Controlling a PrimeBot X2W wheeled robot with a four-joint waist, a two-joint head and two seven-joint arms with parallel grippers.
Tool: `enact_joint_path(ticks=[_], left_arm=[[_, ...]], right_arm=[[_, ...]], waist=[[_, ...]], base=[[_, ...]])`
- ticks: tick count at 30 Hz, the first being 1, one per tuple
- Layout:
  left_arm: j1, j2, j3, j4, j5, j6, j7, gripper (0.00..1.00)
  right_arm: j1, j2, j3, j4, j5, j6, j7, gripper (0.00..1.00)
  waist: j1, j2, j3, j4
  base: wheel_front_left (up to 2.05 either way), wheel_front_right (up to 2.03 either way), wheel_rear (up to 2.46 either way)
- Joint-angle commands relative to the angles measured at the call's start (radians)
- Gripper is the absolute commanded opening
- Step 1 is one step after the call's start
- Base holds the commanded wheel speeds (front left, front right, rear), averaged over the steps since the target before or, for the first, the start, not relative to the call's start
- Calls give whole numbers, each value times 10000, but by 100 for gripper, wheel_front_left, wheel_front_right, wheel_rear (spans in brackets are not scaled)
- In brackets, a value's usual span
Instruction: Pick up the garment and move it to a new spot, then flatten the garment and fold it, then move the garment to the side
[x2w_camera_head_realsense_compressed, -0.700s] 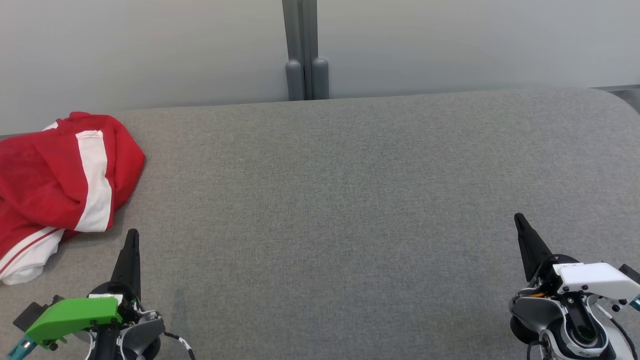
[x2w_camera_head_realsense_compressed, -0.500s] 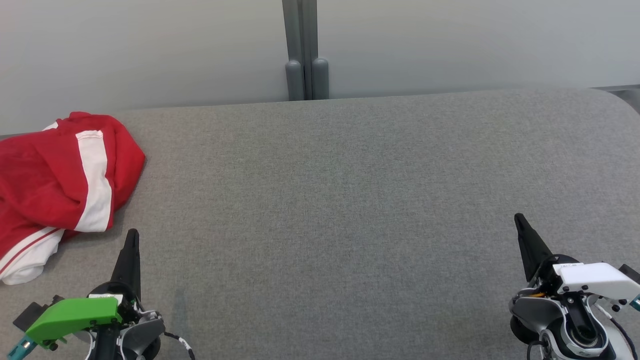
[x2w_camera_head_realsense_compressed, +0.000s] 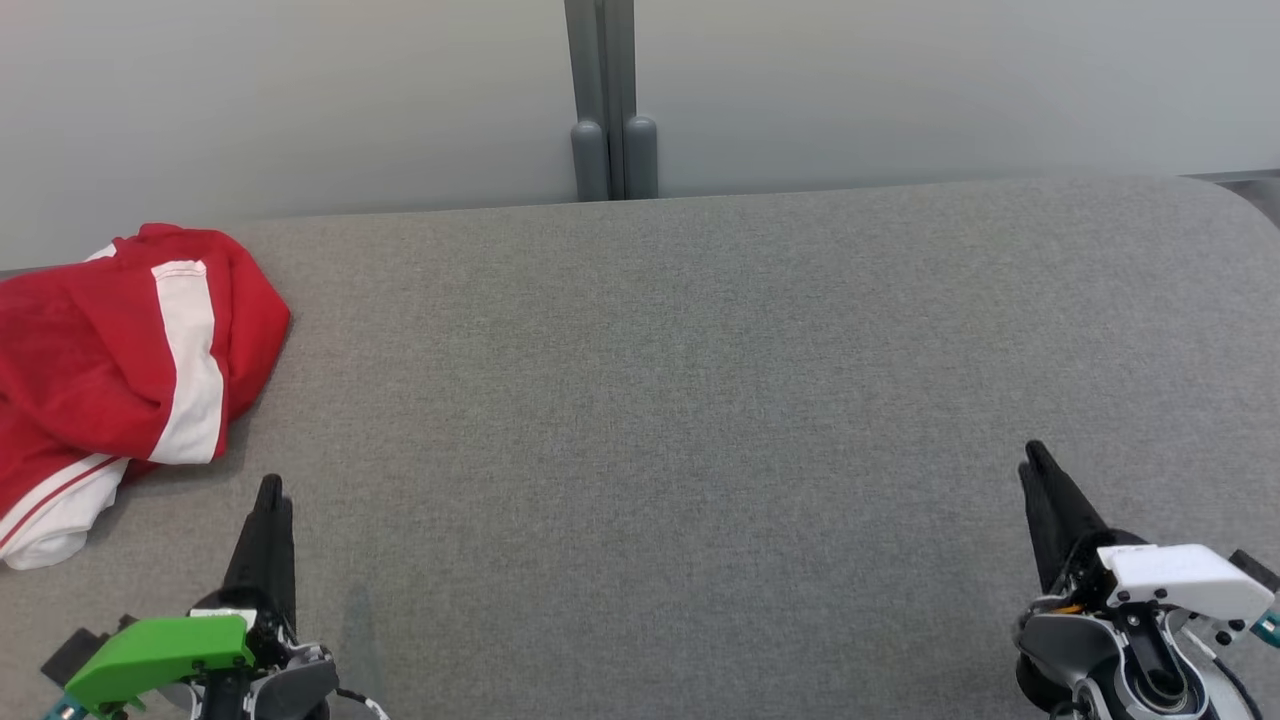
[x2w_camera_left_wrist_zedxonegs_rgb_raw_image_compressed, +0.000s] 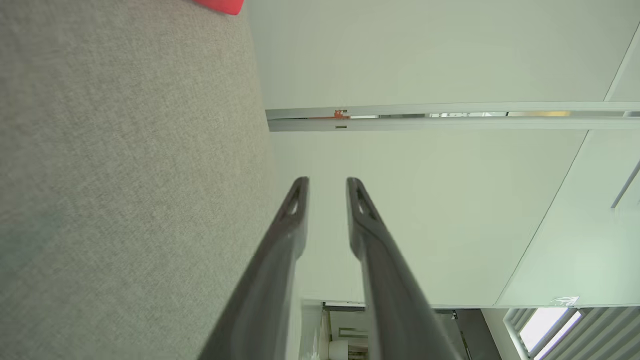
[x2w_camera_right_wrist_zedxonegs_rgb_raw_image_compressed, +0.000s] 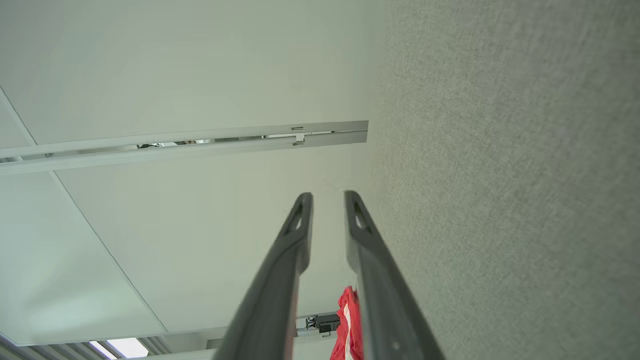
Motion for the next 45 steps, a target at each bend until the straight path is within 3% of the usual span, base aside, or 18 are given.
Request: enact_joint_path(ticks=[1,15,45], left_arm=[[61,-11,-15,67,1,0,-5,100],[48,0,-257,-311,1243,-5,-678,100],[122,96,-678,-1110,7412,142,-1856,100]], right_arm=[[55,15,7,55,-2,0,-5,100],[226,2,267,-397,-1121,1,-680,100],[490,-36,957,-1527,-6162,3,-1856,100]], waist=[[0,0,1,0],[0,0,2,-6],[0,0,-51,6]], base=[[0,0,0],[0,0,0],[0,0,0]])
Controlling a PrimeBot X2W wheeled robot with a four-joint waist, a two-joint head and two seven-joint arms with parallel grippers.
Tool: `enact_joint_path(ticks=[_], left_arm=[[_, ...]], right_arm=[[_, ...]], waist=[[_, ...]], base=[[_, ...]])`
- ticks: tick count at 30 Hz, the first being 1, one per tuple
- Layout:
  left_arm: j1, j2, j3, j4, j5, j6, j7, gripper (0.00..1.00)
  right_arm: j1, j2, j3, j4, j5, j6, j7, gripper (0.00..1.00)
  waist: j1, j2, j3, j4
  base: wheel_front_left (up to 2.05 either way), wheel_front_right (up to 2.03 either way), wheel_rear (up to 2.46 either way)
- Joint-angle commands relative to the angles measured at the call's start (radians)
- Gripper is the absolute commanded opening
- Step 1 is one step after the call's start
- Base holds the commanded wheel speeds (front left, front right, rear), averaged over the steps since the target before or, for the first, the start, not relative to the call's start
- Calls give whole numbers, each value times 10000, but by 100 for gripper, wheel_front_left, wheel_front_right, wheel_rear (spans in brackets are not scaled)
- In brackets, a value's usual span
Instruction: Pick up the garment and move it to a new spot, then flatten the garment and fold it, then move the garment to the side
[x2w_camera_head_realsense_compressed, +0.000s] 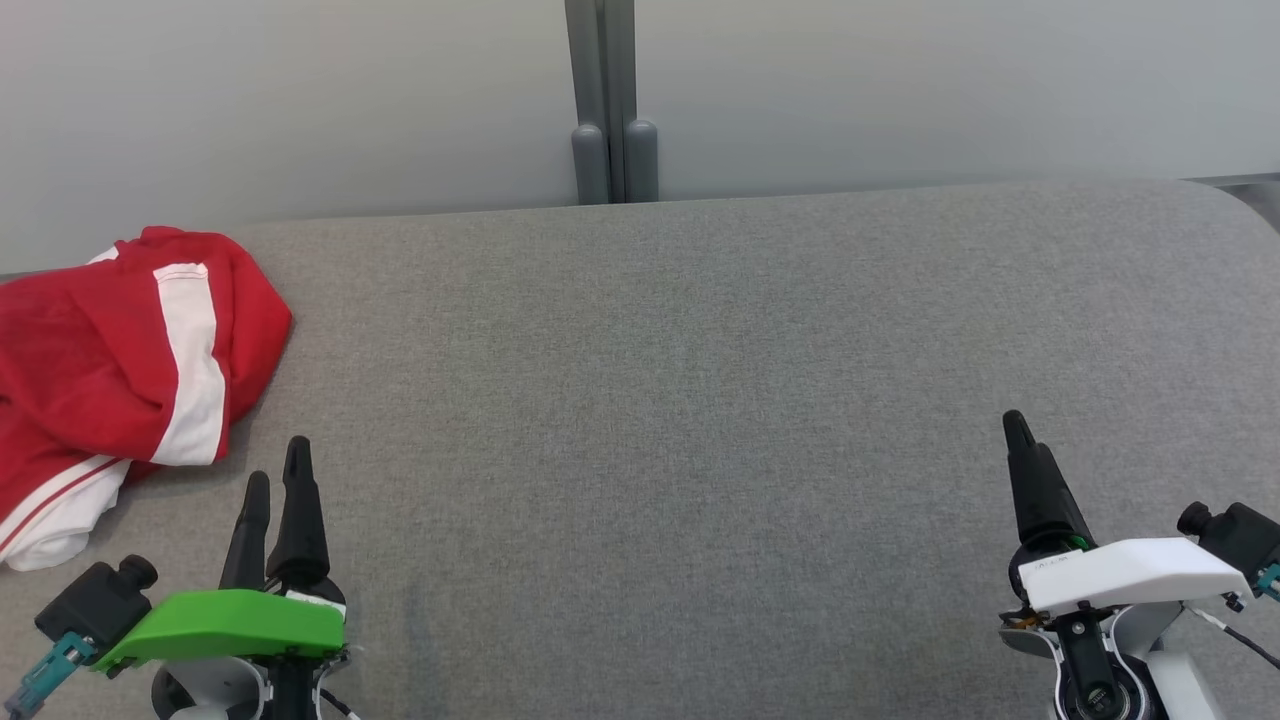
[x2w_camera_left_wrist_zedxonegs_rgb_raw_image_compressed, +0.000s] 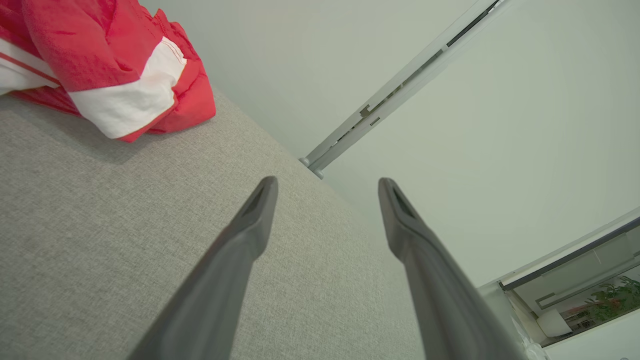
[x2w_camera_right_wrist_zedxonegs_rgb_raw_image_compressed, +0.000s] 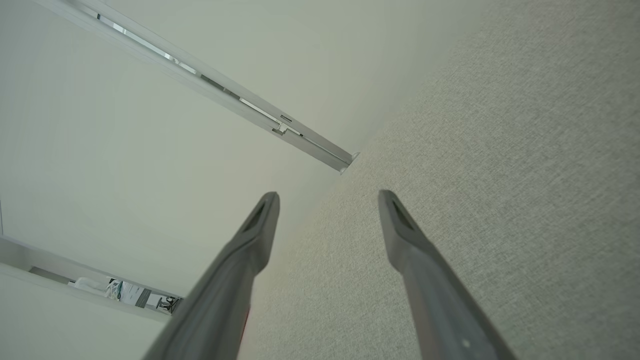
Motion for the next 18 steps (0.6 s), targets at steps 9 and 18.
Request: enact_joint_path(ticks=[9,18], left_arm=[[-49,232,-249,-177,1685,-66,-372,100],[26,312,-397,-106,2908,-69,-640,100]], right_arm=[[85,-70,231,-329,-1426,6,-365,100],[201,-100,410,-424,-2598,6,-625,100]], waist=[[0,0,-41,26],[0,0,-79,42]], base=[[0,0,0],[0,0,0]])
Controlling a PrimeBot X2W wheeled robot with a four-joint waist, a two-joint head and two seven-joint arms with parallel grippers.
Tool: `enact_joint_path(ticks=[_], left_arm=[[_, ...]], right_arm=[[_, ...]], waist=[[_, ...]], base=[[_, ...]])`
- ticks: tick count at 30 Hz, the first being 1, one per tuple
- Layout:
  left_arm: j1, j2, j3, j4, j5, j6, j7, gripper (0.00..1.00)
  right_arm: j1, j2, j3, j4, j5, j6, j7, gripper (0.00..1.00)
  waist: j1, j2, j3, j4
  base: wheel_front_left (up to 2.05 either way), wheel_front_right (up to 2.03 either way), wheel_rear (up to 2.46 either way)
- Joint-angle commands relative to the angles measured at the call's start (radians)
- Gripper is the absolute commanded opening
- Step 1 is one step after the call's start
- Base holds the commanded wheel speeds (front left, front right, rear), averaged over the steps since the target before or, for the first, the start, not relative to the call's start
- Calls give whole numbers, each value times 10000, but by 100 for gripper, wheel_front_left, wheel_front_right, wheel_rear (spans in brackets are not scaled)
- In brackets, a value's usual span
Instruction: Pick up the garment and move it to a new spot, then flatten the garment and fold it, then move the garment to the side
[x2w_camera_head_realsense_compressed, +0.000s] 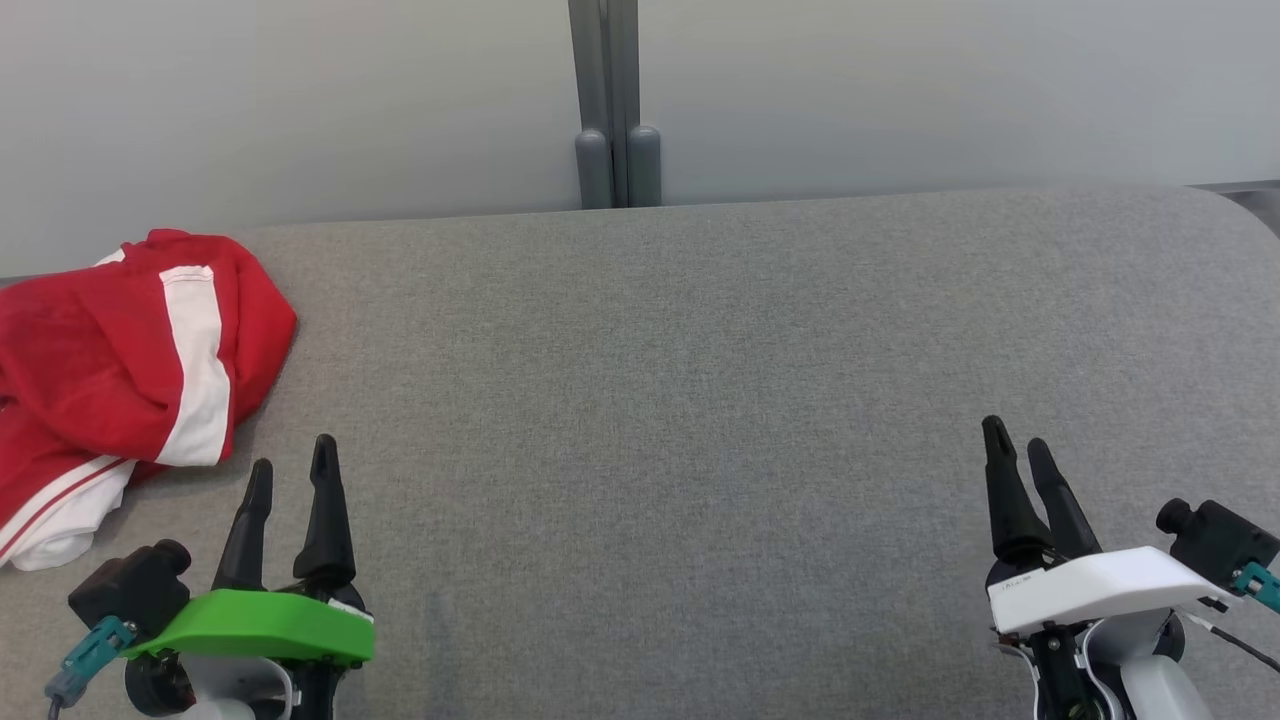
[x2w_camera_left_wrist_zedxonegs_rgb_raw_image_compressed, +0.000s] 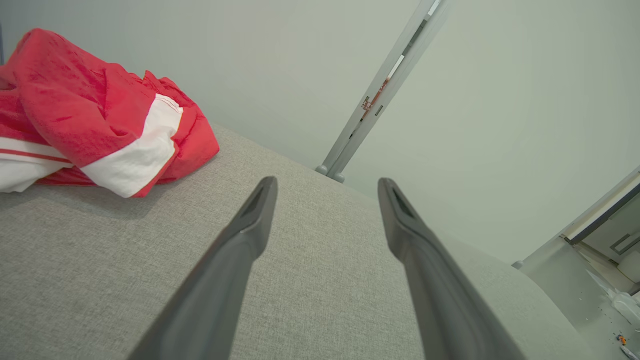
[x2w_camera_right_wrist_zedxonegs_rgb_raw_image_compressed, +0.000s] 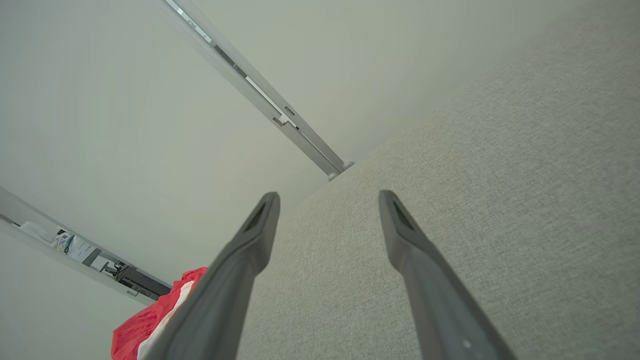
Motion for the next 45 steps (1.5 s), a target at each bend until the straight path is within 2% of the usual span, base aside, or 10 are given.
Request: enact_joint_path(ticks=[1,22,45], left_arm=[[16,120,-6,-70,334,-43,-99,100],[179,285,-269,236,2582,-21,-640,100],[275,365,-479,315,4322,-43,-1125,100]], right_arm=[[5,-65,41,-176,-310,4,-91,100],[331,-227,220,-279,-2636,5,-632,100],[609,-254,251,-543,-4785,5,-1128,100]], waist=[[0,0,-3,1],[0,0,-66,51],[0,0,-128,130]], base=[[0,0,0],[0,0,0],[0,0,0]])
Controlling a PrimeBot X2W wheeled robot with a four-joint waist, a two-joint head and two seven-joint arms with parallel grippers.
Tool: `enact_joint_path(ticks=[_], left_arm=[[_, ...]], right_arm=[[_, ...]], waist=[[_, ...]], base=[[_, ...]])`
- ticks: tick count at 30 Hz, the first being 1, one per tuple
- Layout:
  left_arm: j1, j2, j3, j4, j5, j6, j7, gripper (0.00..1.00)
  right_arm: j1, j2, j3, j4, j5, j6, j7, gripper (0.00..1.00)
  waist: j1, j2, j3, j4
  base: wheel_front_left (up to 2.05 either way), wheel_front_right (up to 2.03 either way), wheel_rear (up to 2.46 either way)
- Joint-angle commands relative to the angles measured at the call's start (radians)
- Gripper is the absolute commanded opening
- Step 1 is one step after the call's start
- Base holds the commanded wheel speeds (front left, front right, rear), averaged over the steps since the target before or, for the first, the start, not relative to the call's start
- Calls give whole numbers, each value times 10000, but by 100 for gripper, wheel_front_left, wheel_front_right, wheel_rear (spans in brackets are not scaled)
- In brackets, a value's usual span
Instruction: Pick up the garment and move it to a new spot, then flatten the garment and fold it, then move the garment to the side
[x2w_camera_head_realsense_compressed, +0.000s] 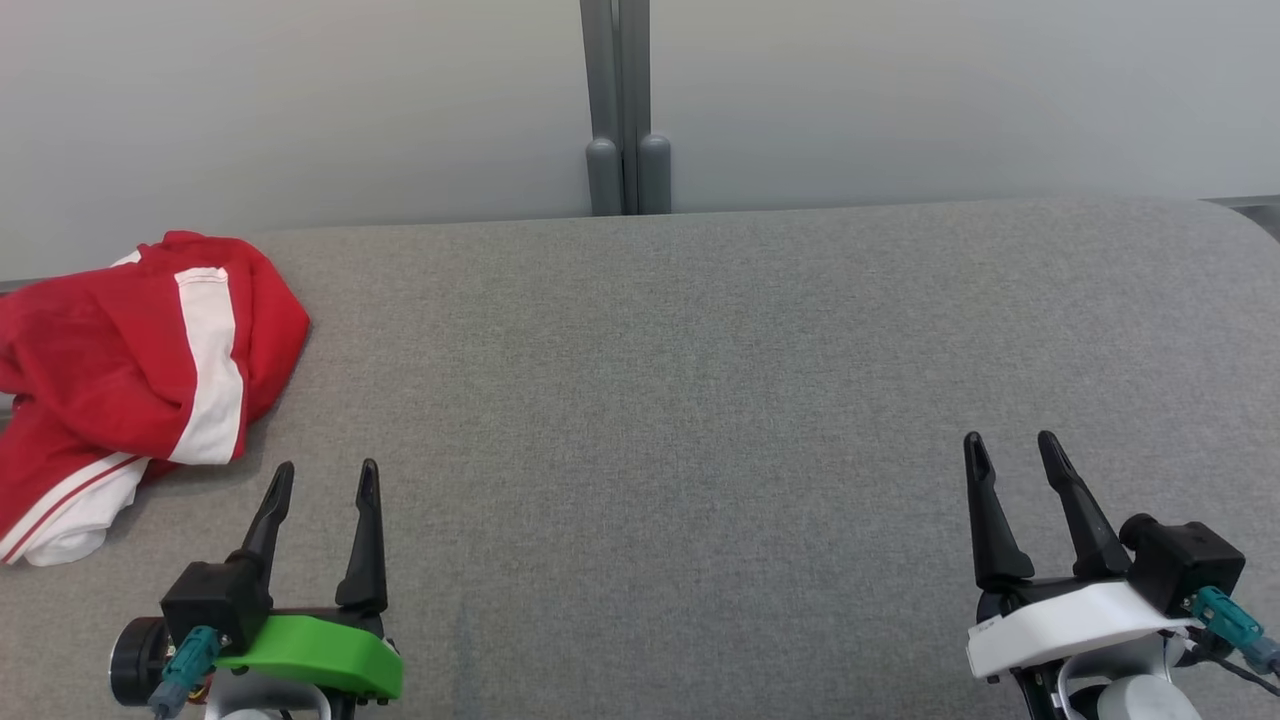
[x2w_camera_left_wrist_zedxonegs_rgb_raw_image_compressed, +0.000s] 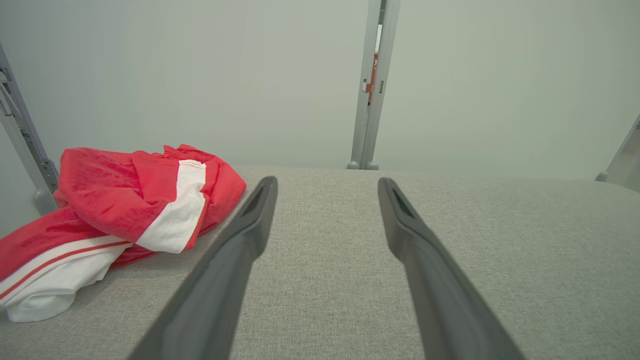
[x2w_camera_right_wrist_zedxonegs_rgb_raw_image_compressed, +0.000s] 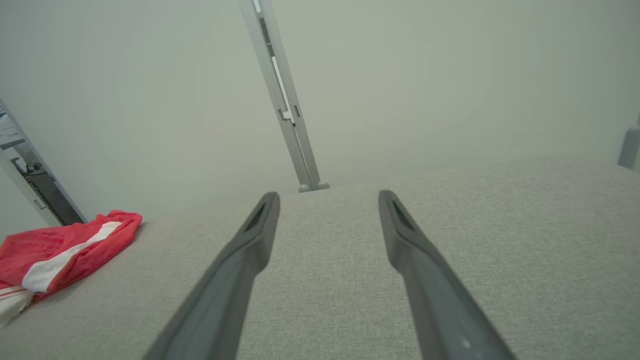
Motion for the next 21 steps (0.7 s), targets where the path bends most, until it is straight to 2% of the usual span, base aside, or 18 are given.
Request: enact_joint_path(ticks=[1,9,21], left_arm=[[107,91,-26,-21,290,-41,-88,100],[35,107,-78,268,661,-44,-228,100],[-119,84,-18,430,753,33,169,100]], right_arm=[[137,-34,24,-97,-212,3,-118,100],[184,-83,70,-220,-834,3,-258,100],[285,-129,41,-104,-1461,2,-430,100]], waist=[[0,-1,-10,1],[0,-1,-79,23],[0,-1,-144,35]], base=[[0,0,0],[0,0,0],[0,0,0]])
